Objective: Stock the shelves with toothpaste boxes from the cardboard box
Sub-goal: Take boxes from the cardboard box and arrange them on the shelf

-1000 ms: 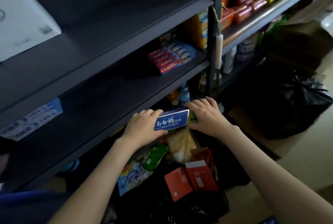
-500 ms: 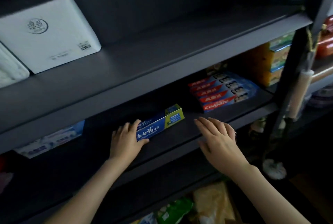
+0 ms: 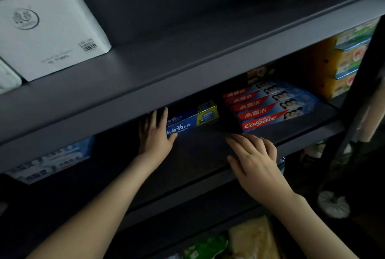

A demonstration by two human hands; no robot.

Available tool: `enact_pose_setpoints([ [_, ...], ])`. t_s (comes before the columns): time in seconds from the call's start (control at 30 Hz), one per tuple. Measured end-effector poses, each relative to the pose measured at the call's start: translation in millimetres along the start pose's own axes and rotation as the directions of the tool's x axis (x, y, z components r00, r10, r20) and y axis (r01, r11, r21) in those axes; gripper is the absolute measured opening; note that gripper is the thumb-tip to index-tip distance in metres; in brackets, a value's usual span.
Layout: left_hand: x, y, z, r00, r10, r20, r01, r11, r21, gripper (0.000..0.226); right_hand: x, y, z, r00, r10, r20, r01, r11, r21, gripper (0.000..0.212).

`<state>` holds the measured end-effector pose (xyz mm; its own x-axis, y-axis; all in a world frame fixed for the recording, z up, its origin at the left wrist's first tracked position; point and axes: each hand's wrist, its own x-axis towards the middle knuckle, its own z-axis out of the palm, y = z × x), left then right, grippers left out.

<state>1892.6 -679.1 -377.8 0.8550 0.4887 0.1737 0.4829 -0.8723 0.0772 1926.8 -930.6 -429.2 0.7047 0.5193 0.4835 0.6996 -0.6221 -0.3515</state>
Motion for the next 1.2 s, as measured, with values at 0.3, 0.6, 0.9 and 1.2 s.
enact_pose_setpoints([
  [0.3, -254.7, 133.7, 63.7, 0.802, 0.594, -0.065, -0.529, 0.654, -0.540, 0.043, -189.6, 24.6, -50.4, 0.937, 0.348, -0.003, -0.343, 0.925, 0.163, 0.042],
  [0.6, -494.4, 235.2, 166.5, 0.279, 0.697, 0.661, -0.210, 0.716, -0.666, 0.050, -607.1, 24.8, -98.9, 0.313, 0.889, 0.335, -0.926, 0.363, -0.098, 0.035],
  [0.9, -612.5, 260.8, 235.8, 0.018, 0.680, 0.733, -0.404, 0.676, -0.617, 0.048, -758.3, 26.0, -113.0, -0.224, 0.887, 0.404, -0.956, -0.121, -0.266, 0.064],
  [1.2, -650.9, 298.4, 303.8, 0.032, 0.529, 0.848, -0.425, 0.775, -0.468, 0.055, -765.7, 45.9, -67.6, -0.095, 0.941, 0.325, -0.994, -0.072, -0.083, 0.060],
])
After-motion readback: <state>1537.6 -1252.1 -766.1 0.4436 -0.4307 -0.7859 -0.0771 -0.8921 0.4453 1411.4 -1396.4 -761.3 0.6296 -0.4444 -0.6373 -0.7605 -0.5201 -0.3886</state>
